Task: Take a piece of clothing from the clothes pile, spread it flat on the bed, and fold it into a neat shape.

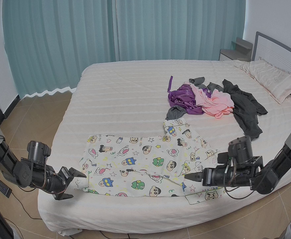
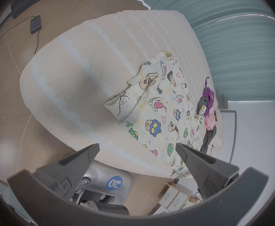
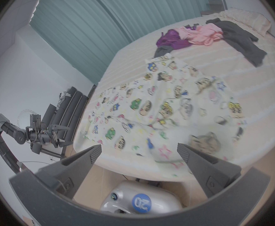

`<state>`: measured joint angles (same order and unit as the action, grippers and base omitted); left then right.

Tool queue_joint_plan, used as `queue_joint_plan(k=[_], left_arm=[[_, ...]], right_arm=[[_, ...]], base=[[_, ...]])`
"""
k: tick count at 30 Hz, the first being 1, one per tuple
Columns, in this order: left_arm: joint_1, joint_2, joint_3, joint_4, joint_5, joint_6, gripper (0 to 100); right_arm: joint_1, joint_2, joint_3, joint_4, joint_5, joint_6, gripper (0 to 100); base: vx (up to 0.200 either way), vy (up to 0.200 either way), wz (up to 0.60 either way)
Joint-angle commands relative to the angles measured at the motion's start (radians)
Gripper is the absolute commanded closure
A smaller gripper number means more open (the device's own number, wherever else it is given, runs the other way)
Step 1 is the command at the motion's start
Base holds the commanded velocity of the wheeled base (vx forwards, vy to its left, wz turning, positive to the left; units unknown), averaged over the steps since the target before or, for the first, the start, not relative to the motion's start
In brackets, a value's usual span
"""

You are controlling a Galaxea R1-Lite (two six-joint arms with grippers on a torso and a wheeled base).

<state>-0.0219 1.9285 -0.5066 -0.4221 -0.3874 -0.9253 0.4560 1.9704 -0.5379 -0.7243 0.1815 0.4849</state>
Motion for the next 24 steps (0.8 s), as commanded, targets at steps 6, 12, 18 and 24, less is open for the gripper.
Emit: queue_joint_plan(k=[6,12,18,24], left_arm=[[0.0,0.004,0.008,-0.038,0.005,-0.003,0],[-0.001,0.006,0.01,-0.047,0.005,-0.001,0],[-0.003,0.006,0.008,-0.047,0.007,-0.003,0],[-0.003,0.006,0.008,-0.047,0.01,-0.003,0]], right_arm=[[0.191,0.295,-0.286,0.051,-0.076,0.084,0],[0.196,0.338,-0.336,0.059,-0.106,0.083,0],[0.208,0.335,-0.332,0.066,-0.112,0.084,0],[0.217,0.386,-0.369,0.06,-0.175,0.083,0]], base=[[0.0,0.0,0.0],[0.0,0.0,0.0],[0.0,0.0,0.0],[0.0,0.0,0.0]])
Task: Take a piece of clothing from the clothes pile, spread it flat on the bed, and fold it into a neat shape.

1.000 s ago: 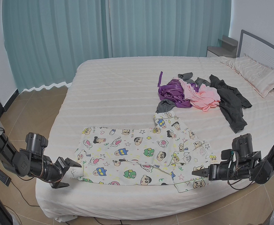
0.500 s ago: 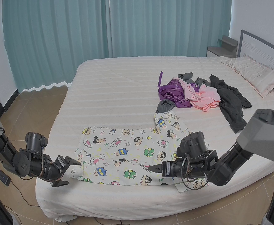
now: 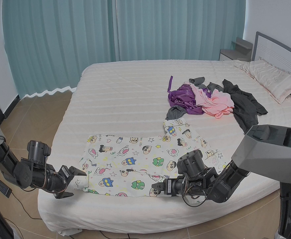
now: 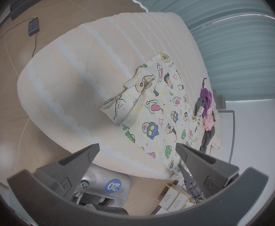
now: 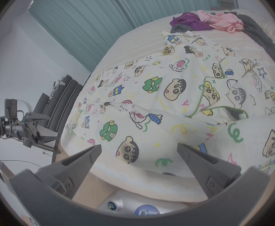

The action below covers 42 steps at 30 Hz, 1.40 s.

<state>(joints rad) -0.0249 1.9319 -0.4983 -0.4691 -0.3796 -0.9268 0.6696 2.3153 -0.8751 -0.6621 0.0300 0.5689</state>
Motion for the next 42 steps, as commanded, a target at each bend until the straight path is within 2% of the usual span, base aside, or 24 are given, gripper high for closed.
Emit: queue_joint_plan(k=[1,6,13,23,26,27,33,36,39,42], left_arm=[[0.0,0.002,0.0,0.0,0.002,-0.001,0],[-0.001,0.002,0.0,0.0,0.002,0.0,0],[-0.001,0.002,0.0,0.0,0.002,0.0,0],[-0.001,0.002,-0.002,0.0,0.002,-0.001,0],[-0.001,0.002,-0.002,0.0,0.002,-0.001,0],[-0.001,0.002,-0.002,0.0,0.002,-0.001,0],[-0.001,0.002,-0.002,-0.002,0.005,-0.001,0],[0.0,0.001,-0.002,0.0,0.005,-0.009,0],[0.002,-0.002,0.0,-0.002,0.002,-0.012,0],[0.002,-0.002,0.0,-0.002,0.002,-0.012,0]], right_arm=[[0.002,0.044,-0.044,0.001,-0.032,-0.001,0],[-0.007,0.056,-0.082,-0.004,-0.067,-0.001,0],[-0.033,0.072,-0.145,0.003,-0.076,-0.006,0],[-0.033,0.058,-0.148,0.015,-0.062,0.002,0],[-0.033,0.018,-0.147,0.015,-0.044,0.02,0],[-0.031,-0.007,-0.145,0.013,-0.03,0.051,0],[-0.062,-0.083,-0.099,0.013,-0.033,0.072,0],[-0.097,-0.137,-0.028,0.016,-0.055,0.072,0],[-0.13,-0.221,0.084,0.012,-0.14,0.094,0],[-0.148,-0.269,0.159,0.009,-0.163,0.118,0]], base=[[0.0,0.0,0.0],[0.0,0.0,0.0],[0.0,0.0,0.0],[0.0,0.0,0.0],[0.0,0.0,0.0],[0.0,0.0,0.0],[0.0,0.0,0.0],[0.0,0.0,0.0],[0.0,0.0,0.0],[0.067,0.0,0.0]])
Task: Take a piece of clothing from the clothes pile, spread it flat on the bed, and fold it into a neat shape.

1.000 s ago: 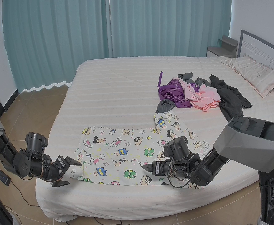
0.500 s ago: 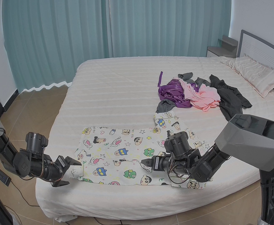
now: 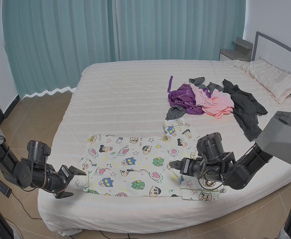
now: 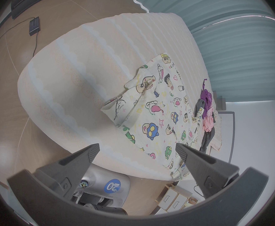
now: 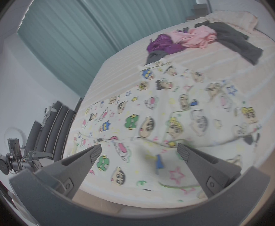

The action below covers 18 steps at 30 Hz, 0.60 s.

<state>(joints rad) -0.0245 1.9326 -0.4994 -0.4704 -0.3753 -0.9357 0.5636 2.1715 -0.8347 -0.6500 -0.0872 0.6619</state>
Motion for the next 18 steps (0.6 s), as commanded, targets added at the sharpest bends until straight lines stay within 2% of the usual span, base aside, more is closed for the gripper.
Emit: queue_joint_plan(k=[1,7,8,14,18], left_arm=[[0.001,-0.004,0.001,-0.001,-0.002,-0.003,0],[0.001,-0.003,0.002,-0.001,-0.002,-0.003,0],[0.001,-0.003,0.001,-0.001,-0.001,-0.002,0],[0.0,-0.001,0.001,0.001,0.001,0.0,0],[-0.002,-0.001,0.008,-0.001,0.001,0.011,0]], right_arm=[[-0.067,-0.191,0.212,-0.016,-0.049,0.044,0],[-0.134,-0.294,0.405,-0.088,-0.065,0.058,0],[-0.156,-0.306,0.467,-0.138,-0.068,0.065,0],[-0.149,-0.277,0.565,-0.28,-0.066,0.073,0],[-0.151,-0.249,0.58,-0.327,-0.069,0.07,0]], base=[[0.2,0.0,0.0],[0.2,0.0,0.0],[0.2,0.0,0.0],[0.2,0.0,0.0],[0.0,0.0,0.0]])
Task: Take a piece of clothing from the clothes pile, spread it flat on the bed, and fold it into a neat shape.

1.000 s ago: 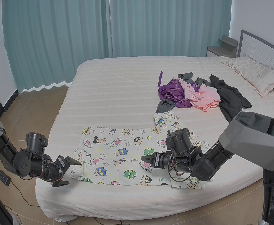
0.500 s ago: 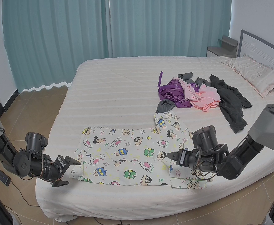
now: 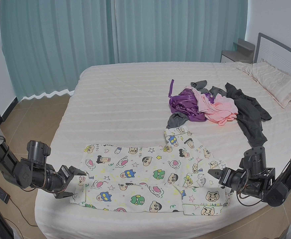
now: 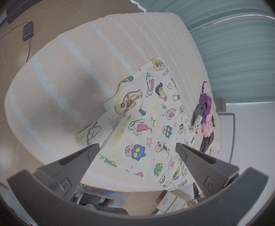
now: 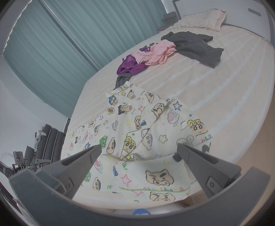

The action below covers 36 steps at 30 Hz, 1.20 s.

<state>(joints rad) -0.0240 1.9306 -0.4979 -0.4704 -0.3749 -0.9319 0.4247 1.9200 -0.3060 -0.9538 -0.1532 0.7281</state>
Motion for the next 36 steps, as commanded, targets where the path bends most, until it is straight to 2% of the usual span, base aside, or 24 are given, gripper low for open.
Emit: queue_joint_plan(k=[1,3,5,6,7,8,9,11,14,15,16,19,24,25,30,36], left_arm=[[-0.013,-0.002,0.019,-0.001,0.001,0.019,0],[-0.037,-0.007,0.042,-0.002,0.001,0.059,0],[-0.063,-0.01,0.091,-0.013,0.014,0.199,0],[-0.066,-0.01,0.098,-0.014,0.019,0.217,0],[-0.088,-0.009,0.124,-0.028,0.068,0.308,0],[-0.112,-0.004,0.134,-0.034,0.117,0.335,0],[-0.14,0.001,0.137,-0.04,0.171,0.338,0],[-0.229,0.019,0.156,-0.051,0.353,0.343,0],[-0.307,0.093,0.165,-0.089,0.502,0.346,0],[-0.31,0.097,0.165,-0.094,0.51,0.344,0],[-0.344,0.157,0.176,-0.157,0.593,0.344,0],[-0.393,0.291,0.217,-0.295,0.711,0.344,0],[-0.405,0.34,0.289,-0.488,0.729,0.352,0],[-0.407,0.344,0.315,-0.53,0.729,0.378,0],[-0.41,0.363,0.332,-0.539,0.763,0.412,0],[-0.41,0.366,0.344,-0.544,0.866,0.416,0]], right_arm=[[-0.014,0.007,0.057,-0.033,-0.002,0.005,0],[-0.014,0.007,0.062,-0.039,-0.002,0.005,0],[-0.009,0.001,0.067,-0.042,-0.002,0.001,0],[-0.009,-0.001,0.067,-0.042,-0.002,0.001,0],[-0.004,-0.004,0.068,-0.042,-0.002,-0.001,0],[-0.001,-0.006,0.07,-0.042,-0.002,-0.001,0],[0.0,-0.006,0.073,-0.042,-0.003,-0.001,0],[0.003,-0.006,0.08,-0.043,-0.003,-0.006,0],[0.008,-0.009,0.082,-0.043,-0.005,-0.004,0],[0.008,-0.009,0.082,-0.043,-0.005,-0.004,0],[0.009,-0.01,0.084,-0.043,-0.005,-0.004,0],[0.016,-0.007,0.093,-0.065,-0.005,-0.006,0],[0.019,-0.003,0.102,-0.089,-0.003,-0.006,0],[0.022,0.001,0.103,-0.092,-0.003,-0.006,0],[0.025,-0.001,0.105,-0.092,-0.003,-0.006,0],[0.032,-0.001,0.105,-0.092,-0.003,-0.006,0]], base=[[0.0,0.0,0.0],[0.0,0.0,0.0],[0.0,0.0,0.0],[0.0,0.0,0.0],[0.0,0.0,0.0],[0.0,0.0,0.0],[0.0,0.0,0.0],[0.0,0.0,0.0],[0.0,0.0,0.0],[0.0,0.0,0.0],[0.0,0.0,0.0],[0.0,0.0,0.0],[0.0,0.0,0.0],[0.0,0.0,0.0],[0.0,0.0,0.0],[0.0,0.0,0.0]])
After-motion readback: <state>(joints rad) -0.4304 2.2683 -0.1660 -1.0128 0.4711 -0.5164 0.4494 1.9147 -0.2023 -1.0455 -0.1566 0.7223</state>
